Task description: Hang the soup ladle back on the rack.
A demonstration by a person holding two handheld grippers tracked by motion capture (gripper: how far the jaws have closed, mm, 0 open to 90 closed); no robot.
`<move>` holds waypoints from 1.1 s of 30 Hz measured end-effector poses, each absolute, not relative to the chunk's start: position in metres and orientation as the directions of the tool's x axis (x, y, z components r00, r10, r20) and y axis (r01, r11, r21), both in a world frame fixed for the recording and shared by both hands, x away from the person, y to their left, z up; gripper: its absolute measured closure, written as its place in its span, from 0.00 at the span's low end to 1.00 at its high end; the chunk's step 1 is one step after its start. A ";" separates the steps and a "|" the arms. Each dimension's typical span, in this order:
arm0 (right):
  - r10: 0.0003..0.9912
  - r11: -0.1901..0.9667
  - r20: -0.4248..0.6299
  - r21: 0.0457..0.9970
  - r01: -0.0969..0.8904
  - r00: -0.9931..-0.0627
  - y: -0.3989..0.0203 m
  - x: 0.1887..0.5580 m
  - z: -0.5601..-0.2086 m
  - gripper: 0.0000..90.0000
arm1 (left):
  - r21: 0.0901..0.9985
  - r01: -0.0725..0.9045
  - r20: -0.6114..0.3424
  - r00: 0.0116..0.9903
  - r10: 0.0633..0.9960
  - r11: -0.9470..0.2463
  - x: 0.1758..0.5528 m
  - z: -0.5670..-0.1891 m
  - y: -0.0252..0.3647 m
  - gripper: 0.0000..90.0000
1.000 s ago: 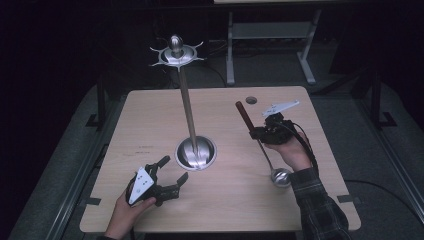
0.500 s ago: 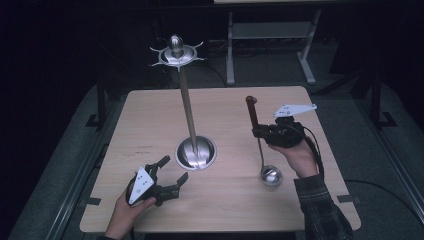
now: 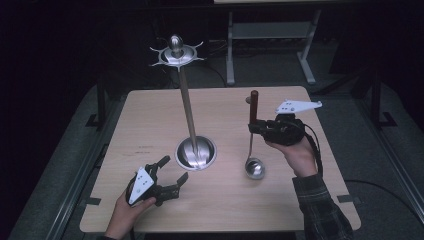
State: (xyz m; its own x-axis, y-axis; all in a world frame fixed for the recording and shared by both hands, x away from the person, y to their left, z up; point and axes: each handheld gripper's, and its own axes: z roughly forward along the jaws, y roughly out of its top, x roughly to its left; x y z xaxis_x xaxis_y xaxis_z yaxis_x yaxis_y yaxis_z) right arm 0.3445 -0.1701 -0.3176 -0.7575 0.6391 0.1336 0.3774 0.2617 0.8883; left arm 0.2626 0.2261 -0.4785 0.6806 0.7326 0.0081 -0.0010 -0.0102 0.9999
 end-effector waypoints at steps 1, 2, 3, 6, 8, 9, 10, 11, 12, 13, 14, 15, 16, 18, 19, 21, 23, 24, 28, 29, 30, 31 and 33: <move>0.637 0.264 0.124 0.892 0.367 -0.761 -0.169 0.345 -0.315 0.82 | 1.000 -0.002 0.009 0.680 0.733 -0.011 0.263 -0.478 0.226 0.15; 0.637 0.264 0.124 0.892 0.367 -0.761 -0.169 0.345 -0.315 0.82 | 1.000 -0.002 0.009 0.680 0.733 -0.011 0.263 -0.478 0.226 0.15; 0.632 0.268 0.116 0.895 0.356 -0.767 -0.167 0.345 -0.309 0.82 | 1.000 -0.001 0.007 0.680 0.733 -0.008 0.263 -0.478 0.226 0.15; 0.626 0.262 0.114 0.901 0.345 -0.772 -0.165 0.345 -0.302 0.82 | 1.000 -0.002 0.009 0.680 0.733 -0.011 0.263 -0.478 0.226 0.15; 0.611 0.251 0.119 0.909 0.334 -0.782 -0.162 0.346 -0.291 0.82 | 1.000 -0.002 0.009 0.680 0.733 -0.010 0.263 -0.478 0.226 0.15; 0.611 0.251 0.119 0.909 0.334 -0.782 -0.162 0.346 -0.291 0.82 | 1.000 -0.002 0.008 0.680 0.733 -0.009 0.263 -0.478 0.226 0.15; 0.605 0.249 0.117 0.912 0.327 -0.788 -0.161 0.346 -0.288 0.82 | 1.000 -0.002 0.010 0.680 0.733 -0.011 0.263 -0.478 0.226 0.15; 0.590 0.251 0.114 0.915 0.316 -0.799 -0.157 0.348 -0.280 0.82 | 1.000 -0.002 0.009 0.680 0.733 -0.011 0.263 -0.478 0.226 0.15; 0.585 0.252 0.113 0.916 0.312 -0.803 -0.155 0.348 -0.277 0.82 | 1.000 -0.002 0.009 0.680 0.733 -0.011 0.263 -0.478 0.226 0.15; 0.578 0.255 0.108 0.918 0.305 -0.809 -0.152 0.349 -0.273 0.82 | 1.000 -0.001 0.009 0.680 0.733 -0.012 0.263 -0.478 0.226 0.15; 0.574 0.257 0.106 0.918 0.301 -0.812 -0.150 0.350 -0.270 0.82 | 1.000 -0.001 0.009 0.680 0.733 -0.012 0.263 -0.478 0.226 0.15; 0.569 0.261 0.096 0.921 0.290 -0.817 -0.147 0.351 -0.266 0.82 | 1.000 -0.002 0.011 0.680 0.733 -0.013 0.263 -0.478 0.226 0.15; 0.569 0.261 0.096 0.921 0.290 -0.817 -0.147 0.351 -0.266 0.82 | 1.000 -0.002 0.011 0.680 0.733 -0.013 0.263 -0.478 0.226 0.15; 0.560 0.267 0.091 0.921 0.283 -0.823 -0.143 0.354 -0.260 0.82 | 1.000 -0.001 0.011 0.680 0.733 -0.015 0.262 -0.478 0.226 0.15; 0.547 0.272 0.082 0.924 0.270 -0.833 -0.139 0.357 -0.255 0.82 | 1.000 -0.001 0.011 0.681 0.732 -0.014 0.263 -0.478 0.226 0.15; 0.538 0.271 0.083 0.925 0.266 -0.839 -0.135 0.359 -0.249 0.82 | 1.000 -0.004 0.013 0.681 0.732 -0.013 0.263 -0.478 0.226 0.15; 0.529 0.266 0.086 0.928 0.261 -0.844 -0.131 0.361 -0.245 0.82 | 1.000 -0.002 0.013 0.681 0.732 -0.016 0.262 -0.478 0.226 0.15; 0.526 0.267 0.086 0.928 0.260 -0.846 -0.130 0.362 -0.243 0.82 | 1.000 -0.002 0.013 0.681 0.732 -0.016 0.262 -0.478 0.226 0.15; 0.509 0.273 0.077 0.930 0.245 -0.858 -0.122 0.367 -0.234 0.82 | 1.000 -0.003 0.022 0.681 0.732 -0.027 0.262 -0.478 0.227 0.15; 0.506 0.275 0.074 0.931 0.242 -0.859 -0.120 0.368 -0.232 0.82 | 1.000 -0.004 0.024 0.681 0.732 -0.029 0.262 -0.478 0.227 0.15; 0.503 0.275 0.069 0.932 0.235 -0.861 -0.118 0.369 -0.231 0.82 | 1.000 -0.005 0.025 0.681 0.731 -0.030 0.262 -0.478 0.227 0.15; 0.502 0.276 0.067 0.932 0.234 -0.862 -0.117 0.370 -0.229 0.82 | 1.000 -0.004 0.025 0.681 0.732 -0.030 0.262 -0.478 0.227 0.15; 0.497 0.278 0.067 0.932 0.232 -0.865 -0.114 0.371 -0.227 0.82 | 1.000 -0.004 0.025 0.682 0.731 -0.031 0.262 -0.478 0.227 0.15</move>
